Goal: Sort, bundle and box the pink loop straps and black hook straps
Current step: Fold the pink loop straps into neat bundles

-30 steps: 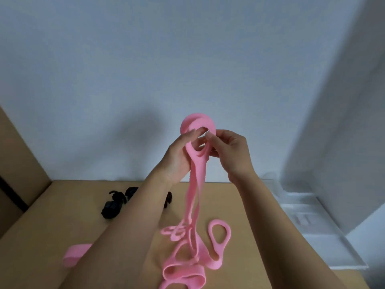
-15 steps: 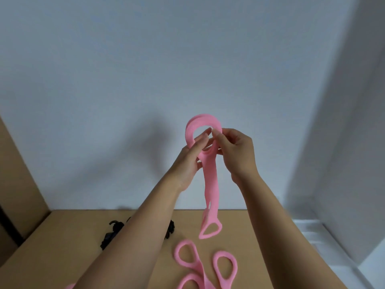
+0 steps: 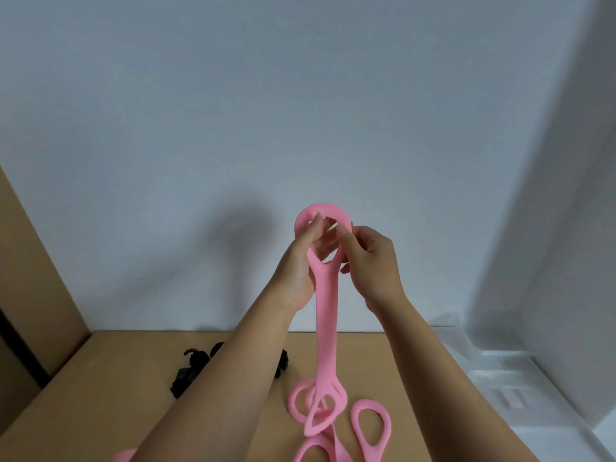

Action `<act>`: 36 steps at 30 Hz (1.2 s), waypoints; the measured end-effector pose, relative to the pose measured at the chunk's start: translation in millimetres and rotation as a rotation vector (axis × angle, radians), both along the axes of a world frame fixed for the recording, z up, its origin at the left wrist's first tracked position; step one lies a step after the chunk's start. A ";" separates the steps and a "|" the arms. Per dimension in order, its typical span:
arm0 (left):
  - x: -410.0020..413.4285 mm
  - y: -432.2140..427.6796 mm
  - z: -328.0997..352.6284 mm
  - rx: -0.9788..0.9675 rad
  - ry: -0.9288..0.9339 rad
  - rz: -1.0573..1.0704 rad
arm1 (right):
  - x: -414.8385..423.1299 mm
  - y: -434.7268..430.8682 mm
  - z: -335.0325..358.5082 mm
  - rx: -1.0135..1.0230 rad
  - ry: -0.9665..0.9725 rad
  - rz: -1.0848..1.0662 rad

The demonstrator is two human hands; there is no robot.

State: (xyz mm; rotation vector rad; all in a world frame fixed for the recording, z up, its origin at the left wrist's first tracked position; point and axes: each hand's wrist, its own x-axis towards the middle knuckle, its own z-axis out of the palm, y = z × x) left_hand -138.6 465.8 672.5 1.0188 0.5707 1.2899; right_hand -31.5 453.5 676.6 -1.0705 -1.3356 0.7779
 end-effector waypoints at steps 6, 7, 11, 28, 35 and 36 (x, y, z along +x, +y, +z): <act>-1.7 -4.1 -20.2 -0.003 -0.049 -0.199 | -0.2 2.4 -2.4 -0.040 0.052 0.046; -2.6 -3.5 -24.3 0.009 -0.018 -0.211 | 0.2 3.1 -2.7 -0.037 0.039 0.035; -3.5 -0.3 -37.1 -0.013 0.250 -0.174 | 1.7 9.5 -5.9 -0.031 0.022 0.017; 12.0 -34.5 -151.5 -0.359 0.552 -0.062 | 49.7 19.4 -163.0 -0.569 -0.173 -0.043; 7.0 -58.0 -206.9 -0.522 0.642 -0.090 | 77.5 -7.0 -279.5 -0.994 -0.794 -0.184; 7.4 -59.6 -209.7 -0.536 0.649 -0.086 | 76.0 -8.1 -282.9 -0.990 -0.786 -0.195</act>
